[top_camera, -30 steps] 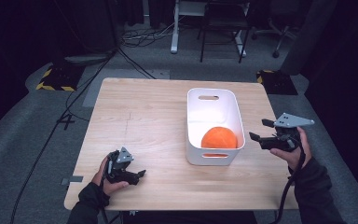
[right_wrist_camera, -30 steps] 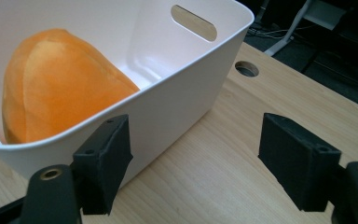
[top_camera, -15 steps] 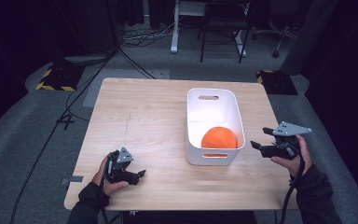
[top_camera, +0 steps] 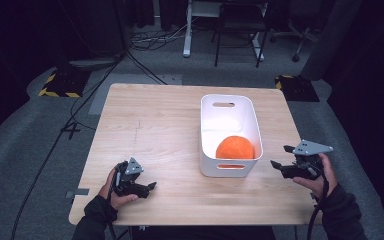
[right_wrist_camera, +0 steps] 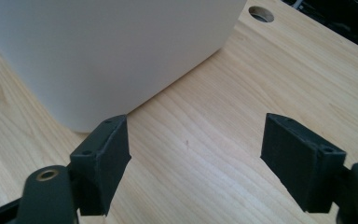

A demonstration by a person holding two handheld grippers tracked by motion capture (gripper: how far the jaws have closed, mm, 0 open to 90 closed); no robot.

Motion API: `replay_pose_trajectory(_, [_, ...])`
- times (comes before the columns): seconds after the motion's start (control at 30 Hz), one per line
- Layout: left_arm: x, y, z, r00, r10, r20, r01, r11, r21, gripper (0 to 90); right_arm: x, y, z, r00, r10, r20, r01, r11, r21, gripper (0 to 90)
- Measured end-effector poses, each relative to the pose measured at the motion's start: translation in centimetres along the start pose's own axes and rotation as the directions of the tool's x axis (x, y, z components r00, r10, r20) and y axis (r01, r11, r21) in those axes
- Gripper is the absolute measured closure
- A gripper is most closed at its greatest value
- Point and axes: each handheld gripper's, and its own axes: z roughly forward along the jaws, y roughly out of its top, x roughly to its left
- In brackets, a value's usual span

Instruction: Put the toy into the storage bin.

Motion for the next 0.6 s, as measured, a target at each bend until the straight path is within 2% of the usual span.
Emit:
replay_pose_trajectory(0.23, [0.0, 0.0, 0.0, 1.0000, -0.001, -0.001, 0.001, 1.0000, 0.000, 11.2, 0.6, -1.3, -0.1, 0.9998, -0.018, -0.013, 0.018, 0.999, 0.037, 23.3])
replay_pose_trajectory(0.6, [0.0, 0.0, 0.0, 1.0000, 0.002, -0.002, -0.002, 1.0000, -0.001, 11.2, 1.2, -3.6, 0.1, 0.9993, -0.013, -0.035, 0.017, 0.995, 0.097, 22.0])
